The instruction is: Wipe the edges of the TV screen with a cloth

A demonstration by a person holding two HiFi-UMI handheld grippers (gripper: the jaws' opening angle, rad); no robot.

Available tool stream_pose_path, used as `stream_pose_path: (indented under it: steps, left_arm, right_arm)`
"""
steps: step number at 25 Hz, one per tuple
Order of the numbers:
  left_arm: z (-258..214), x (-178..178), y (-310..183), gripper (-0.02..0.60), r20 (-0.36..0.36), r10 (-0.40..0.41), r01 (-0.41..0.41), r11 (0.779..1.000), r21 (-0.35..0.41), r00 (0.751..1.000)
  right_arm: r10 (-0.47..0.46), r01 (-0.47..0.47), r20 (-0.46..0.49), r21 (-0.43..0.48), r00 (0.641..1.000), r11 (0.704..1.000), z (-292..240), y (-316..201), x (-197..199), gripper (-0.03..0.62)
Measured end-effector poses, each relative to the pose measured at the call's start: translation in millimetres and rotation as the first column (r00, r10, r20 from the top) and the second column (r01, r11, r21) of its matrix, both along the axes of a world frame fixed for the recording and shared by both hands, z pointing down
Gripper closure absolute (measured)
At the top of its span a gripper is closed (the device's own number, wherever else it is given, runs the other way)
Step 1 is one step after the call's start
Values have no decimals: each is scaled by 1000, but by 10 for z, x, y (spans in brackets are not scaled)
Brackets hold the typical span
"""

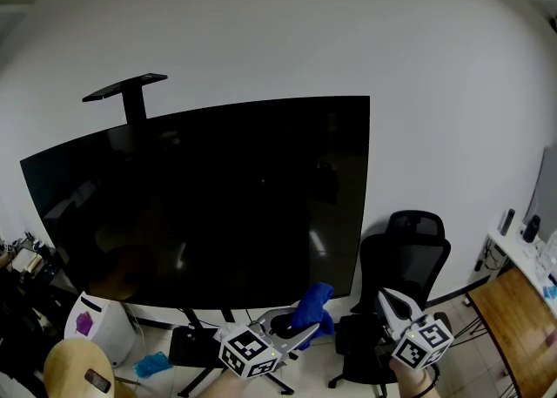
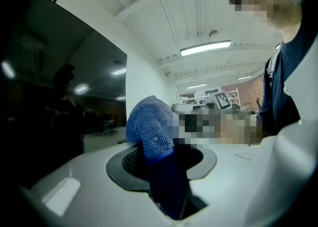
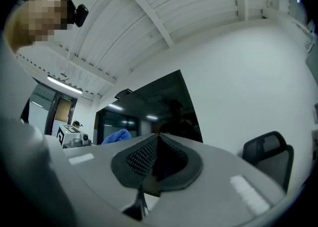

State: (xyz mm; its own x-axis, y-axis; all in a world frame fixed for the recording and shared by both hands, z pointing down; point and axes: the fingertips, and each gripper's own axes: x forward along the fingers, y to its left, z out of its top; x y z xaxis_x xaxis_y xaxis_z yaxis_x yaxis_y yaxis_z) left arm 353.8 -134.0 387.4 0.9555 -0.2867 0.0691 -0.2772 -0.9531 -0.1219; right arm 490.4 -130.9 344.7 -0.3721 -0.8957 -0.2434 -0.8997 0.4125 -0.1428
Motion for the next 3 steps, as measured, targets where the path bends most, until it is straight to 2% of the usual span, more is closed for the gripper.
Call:
stream_pose_path:
  steps: [3]
  left_arm:
    - [42,-68,22,454,-6,3,-3,1000,-6,1000]
  right_arm:
    - [10,-10,13,-2,1000,1000,46,35,-32,589]
